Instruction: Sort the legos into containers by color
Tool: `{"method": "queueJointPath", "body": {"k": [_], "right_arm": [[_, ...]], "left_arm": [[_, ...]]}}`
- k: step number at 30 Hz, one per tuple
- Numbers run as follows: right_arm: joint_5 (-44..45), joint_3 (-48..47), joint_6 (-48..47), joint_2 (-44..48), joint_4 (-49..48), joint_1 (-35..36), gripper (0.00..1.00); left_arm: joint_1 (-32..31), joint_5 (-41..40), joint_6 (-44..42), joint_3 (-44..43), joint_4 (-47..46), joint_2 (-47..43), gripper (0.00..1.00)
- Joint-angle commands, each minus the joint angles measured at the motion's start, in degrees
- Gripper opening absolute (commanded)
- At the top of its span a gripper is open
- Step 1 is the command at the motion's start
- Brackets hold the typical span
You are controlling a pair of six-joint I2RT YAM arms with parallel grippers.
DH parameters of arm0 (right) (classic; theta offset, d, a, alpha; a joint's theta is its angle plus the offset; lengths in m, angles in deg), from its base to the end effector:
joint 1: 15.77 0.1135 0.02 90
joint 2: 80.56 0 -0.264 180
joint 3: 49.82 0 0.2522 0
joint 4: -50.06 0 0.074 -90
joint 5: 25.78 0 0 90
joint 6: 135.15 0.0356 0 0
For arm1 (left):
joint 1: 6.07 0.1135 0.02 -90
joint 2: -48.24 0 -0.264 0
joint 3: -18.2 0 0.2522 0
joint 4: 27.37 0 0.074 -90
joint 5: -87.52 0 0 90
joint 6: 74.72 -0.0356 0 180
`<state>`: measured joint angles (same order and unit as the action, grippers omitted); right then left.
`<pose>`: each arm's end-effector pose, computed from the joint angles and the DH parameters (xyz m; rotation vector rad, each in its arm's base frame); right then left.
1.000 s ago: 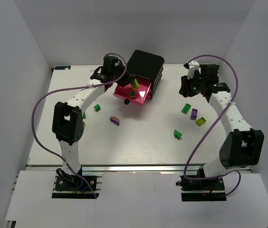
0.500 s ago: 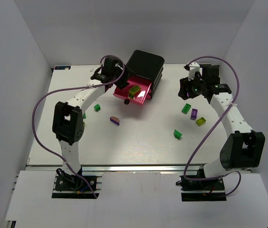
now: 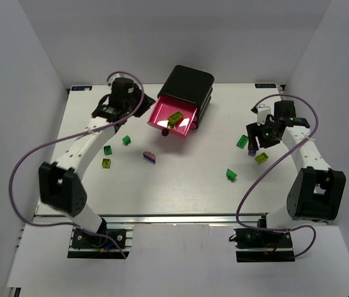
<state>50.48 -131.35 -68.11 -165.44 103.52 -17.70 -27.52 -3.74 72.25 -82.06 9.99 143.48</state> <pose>0.3078 -0.0019 0.2708 -0.5496 2.4647 0.1348 0.3614 -0.1411 0.3398 -0.6953 2.1265 -0.7594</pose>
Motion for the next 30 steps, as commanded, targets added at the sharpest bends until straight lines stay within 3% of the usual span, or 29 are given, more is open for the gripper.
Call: {"method": "queueJointPath", "body": {"k": [1,3,5,12,25,30], "right_arm": [[2.31,0.44,-0.68,-1.42,3.09,-2.28,0.70],[2.14,0.62,-1.81,-3.18,3.63,-3.33,0.76],[2.66,1.58,-3.49,-3.80,2.75,-3.78,0.80],[7.04,3.44,-9.29,-9.68,-2.69,-4.13,0.89],[11.81,2.20,-12.55,-17.68,-10.78,-4.31,0.89],[9.96,1.76,-12.64,-19.36,-10.53,-4.48,0.75]], "left_arm": [[1.76,-5.42,-3.18,9.19,5.56,-11.11,0.47],[2.46,-6.91,-2.74,14.23,7.51,-16.02,0.72],[3.08,-7.70,-2.74,20.39,9.71,-18.50,0.81],[5.71,-10.08,-2.48,30.68,13.23,-24.66,0.88],[8.80,-9.99,-2.39,37.89,13.58,-26.60,0.92],[9.85,-10.87,-3.44,37.90,14.81,-26.77,0.94]]}}
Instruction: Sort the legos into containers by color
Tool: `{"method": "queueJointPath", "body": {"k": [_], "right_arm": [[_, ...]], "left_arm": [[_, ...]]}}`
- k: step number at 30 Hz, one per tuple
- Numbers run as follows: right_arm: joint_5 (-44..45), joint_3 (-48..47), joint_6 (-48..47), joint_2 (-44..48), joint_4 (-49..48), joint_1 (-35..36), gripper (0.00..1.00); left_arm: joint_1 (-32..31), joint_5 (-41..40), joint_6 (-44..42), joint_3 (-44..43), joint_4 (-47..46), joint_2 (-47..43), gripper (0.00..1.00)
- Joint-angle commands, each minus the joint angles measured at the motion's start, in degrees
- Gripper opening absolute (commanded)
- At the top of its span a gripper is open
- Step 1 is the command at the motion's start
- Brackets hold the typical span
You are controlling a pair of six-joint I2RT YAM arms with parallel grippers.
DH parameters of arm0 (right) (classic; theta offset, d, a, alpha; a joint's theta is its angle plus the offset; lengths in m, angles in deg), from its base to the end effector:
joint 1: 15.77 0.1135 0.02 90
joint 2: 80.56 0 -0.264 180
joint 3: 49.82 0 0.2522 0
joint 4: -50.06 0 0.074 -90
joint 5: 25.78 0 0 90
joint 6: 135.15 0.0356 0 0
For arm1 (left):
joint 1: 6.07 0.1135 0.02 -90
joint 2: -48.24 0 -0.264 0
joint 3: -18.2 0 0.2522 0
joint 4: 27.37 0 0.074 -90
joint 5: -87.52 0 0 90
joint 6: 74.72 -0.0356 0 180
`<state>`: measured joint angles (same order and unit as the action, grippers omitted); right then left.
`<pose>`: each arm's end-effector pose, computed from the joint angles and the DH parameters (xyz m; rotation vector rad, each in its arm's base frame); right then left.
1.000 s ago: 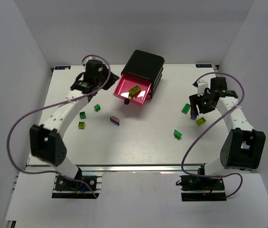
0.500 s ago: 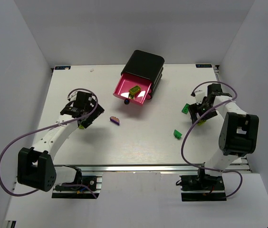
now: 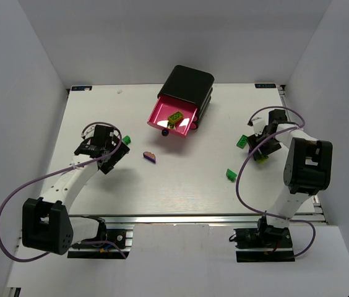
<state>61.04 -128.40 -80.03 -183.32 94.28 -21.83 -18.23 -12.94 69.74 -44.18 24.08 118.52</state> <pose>0.3470 -0.0348 0.1658 -0.7028 2.6764 -0.1126 0.2324 -0.0435 0.2336 -0.9953 2.3926 -0.1917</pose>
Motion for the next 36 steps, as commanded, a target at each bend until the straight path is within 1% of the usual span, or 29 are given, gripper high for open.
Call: {"method": "queueJointPath", "body": {"k": [1,3,4,6,7,10,12,13,14,15,16,17,18,21,22,23,24,25,26,27,28,30,32,36], "right_arm": [[-0.86,-1.19,-0.72,-1.56,-0.76,-0.52,0.67],[-1.48,-1.36,-0.64,-1.04,-0.14,-0.70,0.56],[-1.65,-1.45,-0.64,-0.52,0.91,-0.88,0.47],[-2.79,-1.45,-1.25,1.50,2.41,-1.14,0.41],[-3.32,-1.54,-1.34,2.29,3.11,-1.32,0.35],[-5.78,-1.89,-2.13,6.24,5.83,-1.49,0.30],[-8.76,-2.94,-2.22,7.57,7.85,-1.32,0.29],[-10.17,-5.30,-2.13,8.18,8.82,-1.06,0.29],[-13.92,-6.97,-1.61,9.06,11.18,-0.79,0.28],[-15.87,-9.17,-1.25,9.33,12.25,-0.09,0.28],[-18.15,-13.54,-0.82,9.33,13.13,0.17,0.27],[-22.18,-15.84,-0.29,9.25,13.66,1.48,0.26],[-23.70,-18.13,0.06,8.98,14.53,2.10,0.26],[-28.71,-28.14,1.38,6.00,15.33,7.72,0.26],[-29.59,-30.69,1.82,3.73,15.51,10.95,0.26],[-30.73,-35.85,2.70,2.32,15.51,12.21,0.26],[-31.01,-38.43,3.05,0.91,15.51,13.26,0.26],[-31.88,-41.24,3.32,-2.41,16.21,16.32,0.27],[-32.15,-47.01,3.76,-4.27,16.73,17.31,0.27],[-32.50,-50.03,4.89,-5.68,17.17,18.10,0.27],[-32.94,-52.93,5.16,-9.18,18.75,19.76,0.27],[-33.91,-59.86,6.04,-11.92,20.07,21.88,0.28],[-34.52,-61.39,6.40,-14.13,19.91,24.68,0.28],[-34.35,-57.97,7.36,-14.05,15.87,28.82,0.28]], "left_arm": [[1.08,-1.76,-1.11,0.10,0.72,-1.81,0.93],[1.61,-2.02,-1.46,0.19,1.07,-2.08,0.94],[1.62,-2.11,-1.46,0.28,1.24,-2.16,0.94],[2.14,-2.28,-1.55,0.37,1.59,-2.34,0.94],[2.14,-2.29,-1.46,0.63,1.59,-2.52,0.94],[2.67,-1.85,-1.46,1.16,1.42,-3.04,0.94],[3.19,-1.85,-1.55,1.60,1.42,-3.05,0.94],[3.20,-1.76,-1.63,1.69,1.51,-3.13,0.94],[3.20,-1.76,-1.81,1.77,1.59,-3.13,0.94],[3.72,-1.76,-2.16,1.78,1.86,-3.05,0.94],[3.73,-1.76,-2.34,1.86,1.95,-3.04,0.94],[3.73,-1.58,-2.60,1.95,1.95,-2.96,0.94],[3.73,-1.50,-2.95,2.21,1.95,-2.87,0.94],[4.25,-1.14,-3.48,2.57,1.60,-2.52,0.94],[4.78,-1.06,-3.65,2.57,1.68,-2.34,0.94],[4.78,-0.97,-3.83,2.57,1.60,-2.34,0.94],[4.78,-0.97,-3.83,2.39,1.59,-2.43,0.94],[4.78,-0.88,-3.83,2.39,1.59,-2.52,0.94],[4.78,-0.88,-3.74,2.39,1.59,-2.78,0.94],[5.30,-0.97,-3.83,2.39,1.77,-3.04,0.94],[5.31,-0.88,-3.74,2.48,1.68,-3.22,0.94],[5.31,-0.62,-3.31,2.74,1.86,-4.18,0.94],[5.31,-0.53,-2.69,3.36,2.12,-4.97,0.94],[5.31,-0.26,-1.46,4.85,2.38,-7.09,0.94]]}}
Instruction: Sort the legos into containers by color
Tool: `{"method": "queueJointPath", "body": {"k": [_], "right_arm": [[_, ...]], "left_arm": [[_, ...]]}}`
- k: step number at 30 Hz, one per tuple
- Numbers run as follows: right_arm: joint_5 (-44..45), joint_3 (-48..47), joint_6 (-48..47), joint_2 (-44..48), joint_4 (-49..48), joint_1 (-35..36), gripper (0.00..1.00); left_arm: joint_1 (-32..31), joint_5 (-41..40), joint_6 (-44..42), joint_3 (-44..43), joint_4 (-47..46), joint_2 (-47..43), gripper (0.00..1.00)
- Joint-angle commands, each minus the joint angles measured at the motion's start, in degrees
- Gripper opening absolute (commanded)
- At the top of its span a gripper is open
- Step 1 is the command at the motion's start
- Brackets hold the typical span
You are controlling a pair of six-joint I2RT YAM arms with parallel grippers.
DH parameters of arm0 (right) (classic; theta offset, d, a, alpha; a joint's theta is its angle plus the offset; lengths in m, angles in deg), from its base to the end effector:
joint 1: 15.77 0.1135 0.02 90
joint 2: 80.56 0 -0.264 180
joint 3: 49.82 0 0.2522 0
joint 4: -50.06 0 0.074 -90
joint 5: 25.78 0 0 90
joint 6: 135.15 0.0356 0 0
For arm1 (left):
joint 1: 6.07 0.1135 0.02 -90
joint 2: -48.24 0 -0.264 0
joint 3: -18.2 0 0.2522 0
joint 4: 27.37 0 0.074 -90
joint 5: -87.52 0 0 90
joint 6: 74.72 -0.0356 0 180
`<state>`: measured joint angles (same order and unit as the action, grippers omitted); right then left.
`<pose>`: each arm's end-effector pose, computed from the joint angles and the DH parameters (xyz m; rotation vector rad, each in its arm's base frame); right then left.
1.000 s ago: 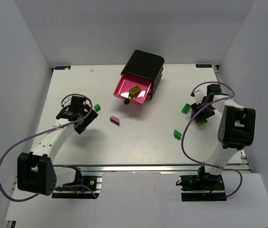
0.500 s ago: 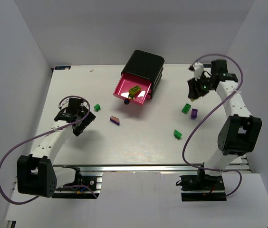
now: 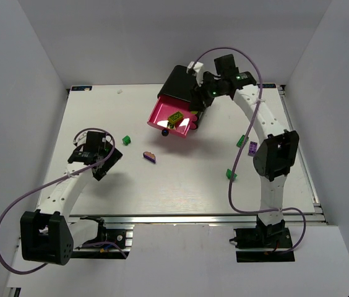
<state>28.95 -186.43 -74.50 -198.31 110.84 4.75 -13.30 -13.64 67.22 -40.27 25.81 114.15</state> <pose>0.4220 0.1799 0.3598 -1.2066 1.8577 0.6198 0.2149 -0.0203 0.2269 -1.0504 2.3791 -0.1156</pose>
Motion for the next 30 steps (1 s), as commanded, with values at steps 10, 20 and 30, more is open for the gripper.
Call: {"method": "queueJointPath", "body": {"k": [10,20,30], "right_arm": [[-1.22,3.75,4.73,1.04,-4.57,8.13,0.30],[3.97,7.27,5.09,0.51,-5.98,9.37,0.33],[7.14,5.69,4.21,-2.66,-5.80,9.81,0.70]], "left_arm": [[0.37,0.17,1.58,1.64,2.15,-5.00,0.94],[0.37,-0.09,2.28,3.31,3.21,-7.64,0.95],[0.37,-0.53,2.64,2.87,4.26,-8.34,0.95]]}}
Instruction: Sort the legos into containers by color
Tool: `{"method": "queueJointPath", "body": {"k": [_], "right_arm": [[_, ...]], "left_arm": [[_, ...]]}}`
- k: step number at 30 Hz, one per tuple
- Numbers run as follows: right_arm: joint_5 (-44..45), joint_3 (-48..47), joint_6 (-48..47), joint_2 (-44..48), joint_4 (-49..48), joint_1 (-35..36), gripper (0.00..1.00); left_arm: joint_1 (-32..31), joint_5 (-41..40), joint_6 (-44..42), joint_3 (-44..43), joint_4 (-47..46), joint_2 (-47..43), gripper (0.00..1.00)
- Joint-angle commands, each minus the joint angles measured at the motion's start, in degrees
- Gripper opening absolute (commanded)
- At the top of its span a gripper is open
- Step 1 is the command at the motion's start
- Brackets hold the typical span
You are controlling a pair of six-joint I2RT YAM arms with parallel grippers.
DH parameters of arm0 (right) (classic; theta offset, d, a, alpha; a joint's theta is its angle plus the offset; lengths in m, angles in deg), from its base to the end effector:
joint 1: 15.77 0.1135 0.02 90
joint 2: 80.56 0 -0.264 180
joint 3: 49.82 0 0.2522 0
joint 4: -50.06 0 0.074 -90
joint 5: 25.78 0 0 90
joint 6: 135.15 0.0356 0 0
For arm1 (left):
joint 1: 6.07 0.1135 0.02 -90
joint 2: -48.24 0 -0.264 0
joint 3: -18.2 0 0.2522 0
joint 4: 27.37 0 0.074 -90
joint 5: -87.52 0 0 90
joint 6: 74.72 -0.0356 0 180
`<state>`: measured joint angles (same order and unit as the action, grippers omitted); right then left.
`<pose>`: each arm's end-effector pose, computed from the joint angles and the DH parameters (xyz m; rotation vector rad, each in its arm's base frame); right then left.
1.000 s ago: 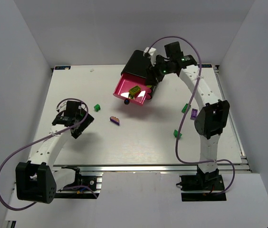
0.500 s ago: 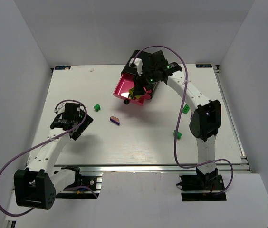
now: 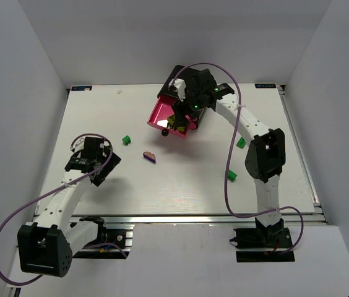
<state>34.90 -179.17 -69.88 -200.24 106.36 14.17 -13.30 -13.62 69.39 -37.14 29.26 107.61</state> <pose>0.3999 0.2504 0.3089 -1.2867 1.9607 0.6517 0.1898 -0.0171 0.2280 -1.0959 2.3606 -0.1292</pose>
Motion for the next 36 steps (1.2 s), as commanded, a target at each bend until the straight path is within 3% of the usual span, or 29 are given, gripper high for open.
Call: {"method": "queueJointPath", "body": {"k": [1,15,25,36], "right_arm": [[1.54,-1.48,-0.49,-0.82,-1.50,0.39,0.72],[5.68,-1.22,-0.14,-2.14,-6.07,1.53,0.78],[11.04,-1.92,0.03,-4.42,-10.37,2.59,0.76],[11.92,-4.64,6.88,-5.39,-14.15,2.67,0.55]], "left_arm": [[0.37,-0.73,0.47,-0.25,0.98,-1.98,0.95],[0.37,-0.90,0.30,-1.13,1.16,-1.37,0.95],[0.37,-1.26,0.30,-1.31,1.86,-1.72,0.95],[0.37,-1.17,0.21,-1.48,1.34,-0.84,0.95]]}}
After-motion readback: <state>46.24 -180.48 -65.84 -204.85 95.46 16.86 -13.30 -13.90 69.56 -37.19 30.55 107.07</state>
